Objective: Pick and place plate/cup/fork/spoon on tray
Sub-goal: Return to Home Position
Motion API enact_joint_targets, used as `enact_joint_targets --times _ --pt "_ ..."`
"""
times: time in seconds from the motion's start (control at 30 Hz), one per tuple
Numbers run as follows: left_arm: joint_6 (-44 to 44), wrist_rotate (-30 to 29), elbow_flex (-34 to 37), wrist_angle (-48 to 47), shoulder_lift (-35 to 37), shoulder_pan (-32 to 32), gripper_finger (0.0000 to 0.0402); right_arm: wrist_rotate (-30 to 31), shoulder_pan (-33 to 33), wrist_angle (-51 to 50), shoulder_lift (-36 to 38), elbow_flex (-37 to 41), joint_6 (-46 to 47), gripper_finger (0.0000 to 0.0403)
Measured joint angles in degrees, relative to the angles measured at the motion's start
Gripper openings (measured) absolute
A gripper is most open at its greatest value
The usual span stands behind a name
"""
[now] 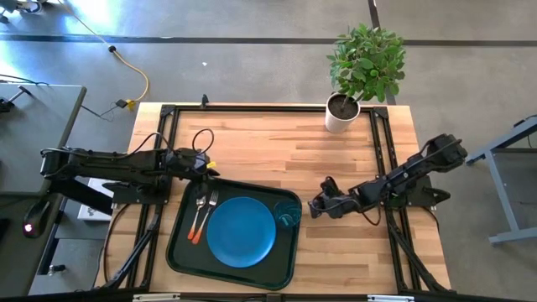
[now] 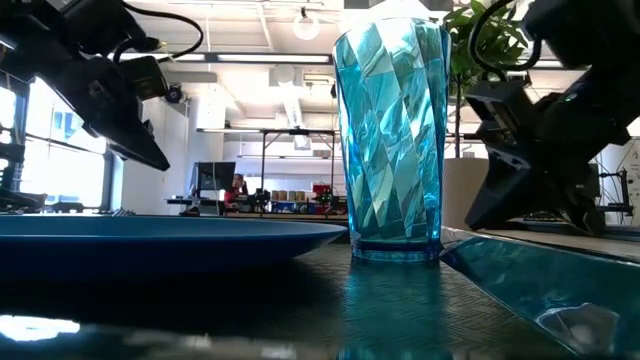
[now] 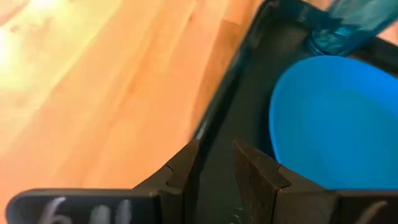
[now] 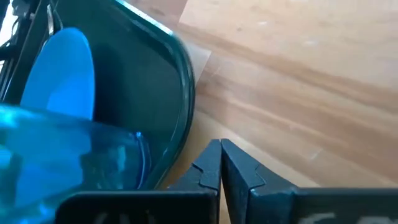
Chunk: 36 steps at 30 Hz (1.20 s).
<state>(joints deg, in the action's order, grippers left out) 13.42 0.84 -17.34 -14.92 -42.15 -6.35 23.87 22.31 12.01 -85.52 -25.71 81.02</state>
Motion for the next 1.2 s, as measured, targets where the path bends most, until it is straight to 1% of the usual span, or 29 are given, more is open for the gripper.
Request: enact_joint_targets --times 0.1,0.23,0.47,0.57,0.77,0.83,0.93,1.03,1.2 --pt "-0.17 -1.66 0.00 0.17 0.00 0.00 0.0088 -0.53 -1.42 -0.01 0.00 -0.36 -1.27 0.0000" --pt "-0.19 -1.77 0.00 0.07 0.00 0.00 0.0087 -2.70 -2.83 0.59 0.00 -0.74 -1.98 0.0000" --pt "-0.18 -1.77 0.00 -0.26 -0.02 0.00 0.0087 -3.34 -3.20 1.84 0.00 -0.78 -1.18 0.0000" --pt "-0.18 -1.77 0.00 -0.22 -0.02 0.00 0.0088 -2.90 -3.15 2.75 0.00 -0.81 1.07 0.0000" --pt "-0.17 -1.77 0.00 -0.21 -0.04 0.00 0.0088 -2.08 -3.10 1.15 -0.43 -0.83 8.38 0.0000" --pt "-0.17 -1.77 0.00 -0.21 -0.04 0.00 0.0088 -2.44 -2.80 2.20 -1.96 -0.85 10.69 0.0000" --pt "-0.17 -1.74 0.00 -0.23 -0.04 0.00 0.0088 -4.74 -2.26 5.52 -5.02 -0.87 13.07 0.0000" --pt "-0.84 -2.03 0.00 -0.13 -0.04 0.00 0.0088 -5.57 -2.28 9.30 -7.04 -1.14 13.14 0.0000" --pt "-1.61 -3.12 0.00 -0.08 -0.04 0.00 0.0088 -5.29 -2.90 13.32 -8.07 -1.05 11.74 0.0000"
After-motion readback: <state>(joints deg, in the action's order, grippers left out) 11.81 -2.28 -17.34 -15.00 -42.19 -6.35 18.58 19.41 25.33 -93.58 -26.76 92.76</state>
